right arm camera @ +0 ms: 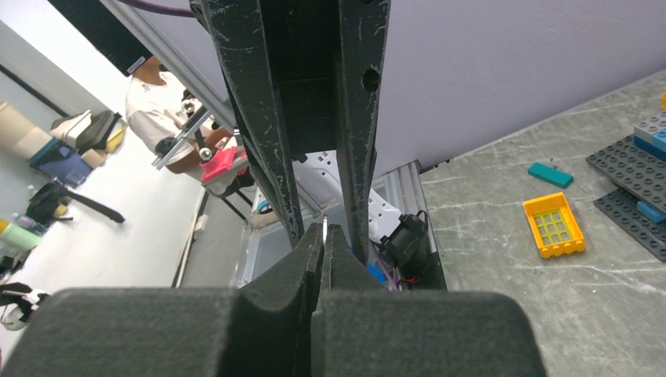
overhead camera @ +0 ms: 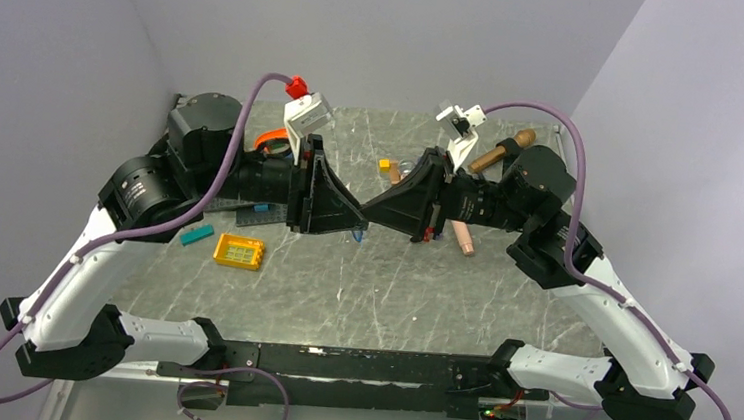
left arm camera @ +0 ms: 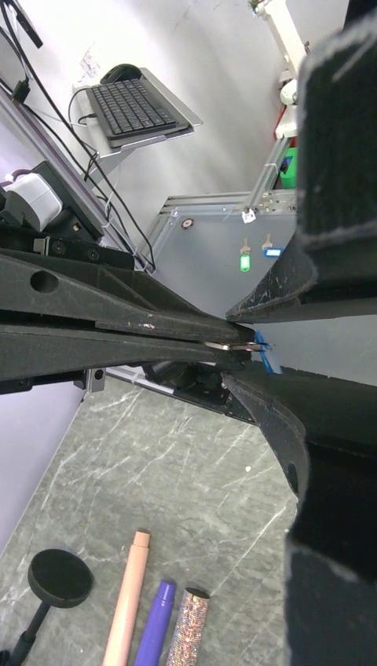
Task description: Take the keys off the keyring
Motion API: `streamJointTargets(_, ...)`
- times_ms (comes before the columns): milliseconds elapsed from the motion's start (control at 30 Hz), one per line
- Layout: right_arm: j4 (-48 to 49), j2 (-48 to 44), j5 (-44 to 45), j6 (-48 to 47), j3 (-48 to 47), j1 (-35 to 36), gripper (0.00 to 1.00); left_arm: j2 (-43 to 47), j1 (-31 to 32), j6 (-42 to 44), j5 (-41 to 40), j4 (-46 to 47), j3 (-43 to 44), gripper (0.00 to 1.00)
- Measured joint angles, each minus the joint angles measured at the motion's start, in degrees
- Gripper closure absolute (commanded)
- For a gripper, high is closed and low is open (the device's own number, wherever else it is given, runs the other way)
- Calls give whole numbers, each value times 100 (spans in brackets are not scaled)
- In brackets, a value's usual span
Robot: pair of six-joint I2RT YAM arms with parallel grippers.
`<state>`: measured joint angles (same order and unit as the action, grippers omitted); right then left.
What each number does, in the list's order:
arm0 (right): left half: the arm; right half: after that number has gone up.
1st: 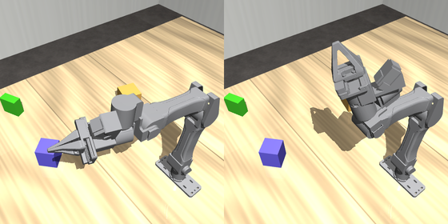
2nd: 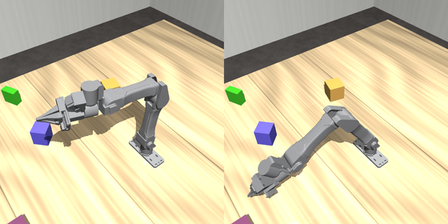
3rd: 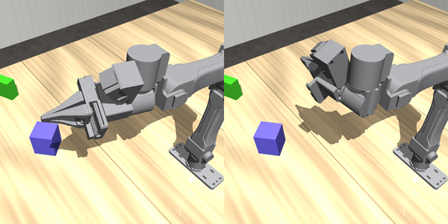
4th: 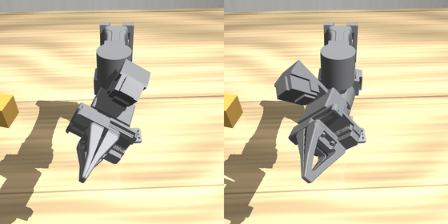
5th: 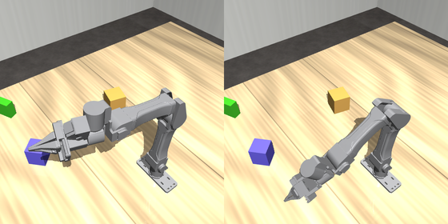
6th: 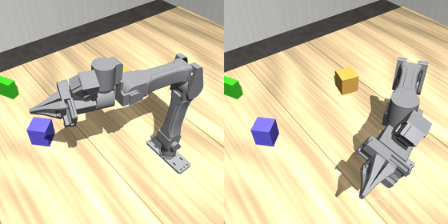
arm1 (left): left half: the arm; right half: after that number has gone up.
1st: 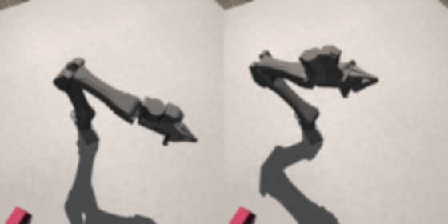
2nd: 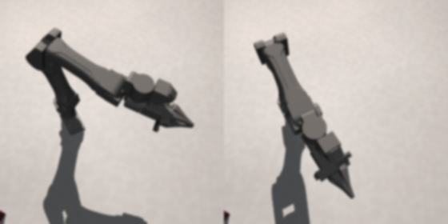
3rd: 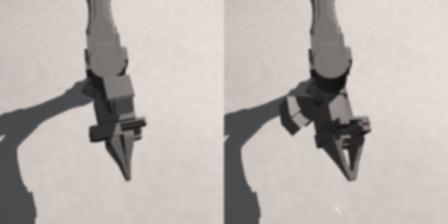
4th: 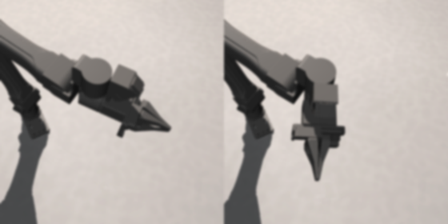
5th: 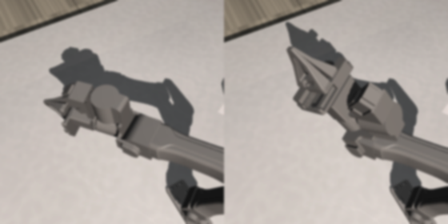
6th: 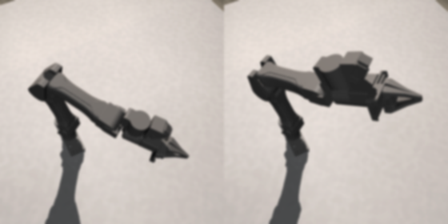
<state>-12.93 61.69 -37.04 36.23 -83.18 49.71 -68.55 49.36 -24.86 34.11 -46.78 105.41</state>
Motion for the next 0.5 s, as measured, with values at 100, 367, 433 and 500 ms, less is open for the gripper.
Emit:
streamJointTargets(100,-35,-31,76,0,0,0,100,-74,61,37,13,-22,72,71)
streamJointTargets(367,-76,-107,173,-2,0,0,100,-81,144,118,7,-61,101,76)
streamJointTargets(433,-81,-111,184,-2,0,0,100,-81,155,131,-7,-68,101,78)
streamJointTargets(500,-83,-116,199,-4,0,0,100,-76,166,149,-33,-66,101,81)
